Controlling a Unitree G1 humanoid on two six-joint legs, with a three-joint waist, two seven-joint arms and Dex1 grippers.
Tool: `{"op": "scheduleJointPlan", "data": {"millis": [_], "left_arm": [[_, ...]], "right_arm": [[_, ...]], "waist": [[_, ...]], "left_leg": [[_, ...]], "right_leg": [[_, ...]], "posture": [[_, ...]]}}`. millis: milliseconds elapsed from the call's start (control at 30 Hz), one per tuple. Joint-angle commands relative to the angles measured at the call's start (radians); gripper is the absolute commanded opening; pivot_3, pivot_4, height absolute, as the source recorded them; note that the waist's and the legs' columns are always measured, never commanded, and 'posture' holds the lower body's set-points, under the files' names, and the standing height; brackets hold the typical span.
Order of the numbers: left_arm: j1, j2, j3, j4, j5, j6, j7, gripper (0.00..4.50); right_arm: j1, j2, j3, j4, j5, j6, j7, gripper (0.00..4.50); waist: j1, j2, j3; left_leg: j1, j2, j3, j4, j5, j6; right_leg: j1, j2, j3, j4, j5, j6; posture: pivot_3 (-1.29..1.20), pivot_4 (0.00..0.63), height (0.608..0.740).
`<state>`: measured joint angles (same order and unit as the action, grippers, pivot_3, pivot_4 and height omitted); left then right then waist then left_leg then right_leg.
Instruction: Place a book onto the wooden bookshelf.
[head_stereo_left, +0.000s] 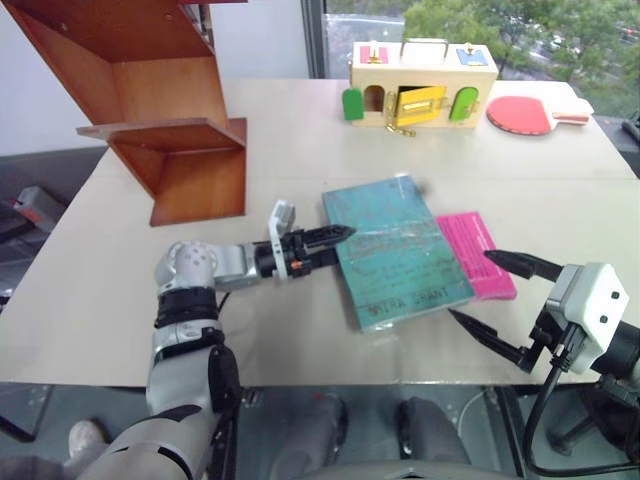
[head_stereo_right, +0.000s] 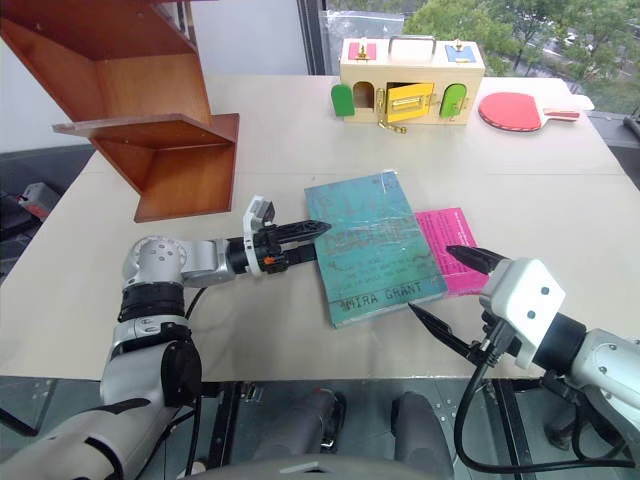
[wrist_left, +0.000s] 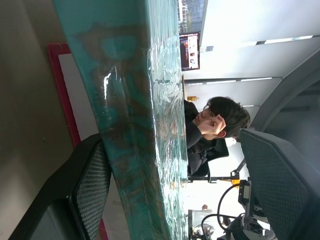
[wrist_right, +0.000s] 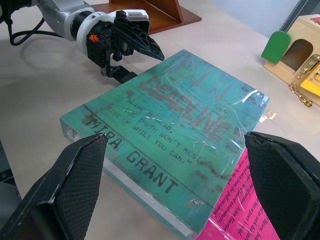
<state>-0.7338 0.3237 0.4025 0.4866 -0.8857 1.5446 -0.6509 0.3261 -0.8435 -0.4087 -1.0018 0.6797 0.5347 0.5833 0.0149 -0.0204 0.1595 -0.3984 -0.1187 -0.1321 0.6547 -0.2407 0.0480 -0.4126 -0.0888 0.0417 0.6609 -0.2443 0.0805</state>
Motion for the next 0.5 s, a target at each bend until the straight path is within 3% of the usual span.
{"op": "scheduleJointPlan", "data": {"millis": [33,167,300,333,500], "left_arm": [[0.002,0.009,0.017,-0.009,-0.019,0.014,-0.014,3.56],[0.007,-0.001,0.007,-0.011,-0.020,0.020,-0.017,2.23],[0.007,-0.004,0.008,-0.011,-0.021,0.024,-0.021,0.26],[0.005,0.001,0.014,-0.009,-0.024,0.029,-0.023,0.05],[-0.009,0.046,0.061,-0.035,-0.061,0.064,-0.046,0.05]], "right_arm": [[0.003,0.007,-0.010,-0.029,-0.003,-0.009,0.002,4.50],[0.002,0.010,-0.008,-0.032,-0.004,-0.008,0.001,4.50],[-0.001,0.011,-0.006,-0.031,-0.003,-0.007,0.001,4.50],[-0.002,0.011,-0.006,-0.031,-0.003,-0.007,0.001,4.50],[-0.003,0.014,-0.005,-0.030,-0.002,-0.008,0.003,4.50]], "waist": [[0.000,0.000,0.000],[0.000,0.000,0.000],[0.000,0.000,0.000],[0.000,0.000,0.000],[-0.002,0.000,0.000]], "left_leg": [[0.000,0.000,0.000,0.000,0.000,0.000],[0.000,0.000,0.000,0.000,0.000,0.000],[0.000,0.000,0.000,0.000,0.000,0.000],[0.000,0.000,0.000,0.000,0.000,0.000],[0.000,0.000,0.000,0.000,0.000,0.000]], "right_leg": [[0.000,0.000,0.000,0.000,0.000,0.000],[0.000,0.000,0.000,0.000,0.000,0.000],[0.000,0.000,0.000,0.000,0.000,0.000],[0.000,0.000,0.000,0.000,0.000,0.000],[0.000,0.000,0.000,0.000,0.000,0.000]], "posture": [[0.00,0.150,0.740],[0.00,0.150,0.740],[0.00,0.150,0.740],[0.00,0.150,0.740],[0.00,0.150,0.740]]}}
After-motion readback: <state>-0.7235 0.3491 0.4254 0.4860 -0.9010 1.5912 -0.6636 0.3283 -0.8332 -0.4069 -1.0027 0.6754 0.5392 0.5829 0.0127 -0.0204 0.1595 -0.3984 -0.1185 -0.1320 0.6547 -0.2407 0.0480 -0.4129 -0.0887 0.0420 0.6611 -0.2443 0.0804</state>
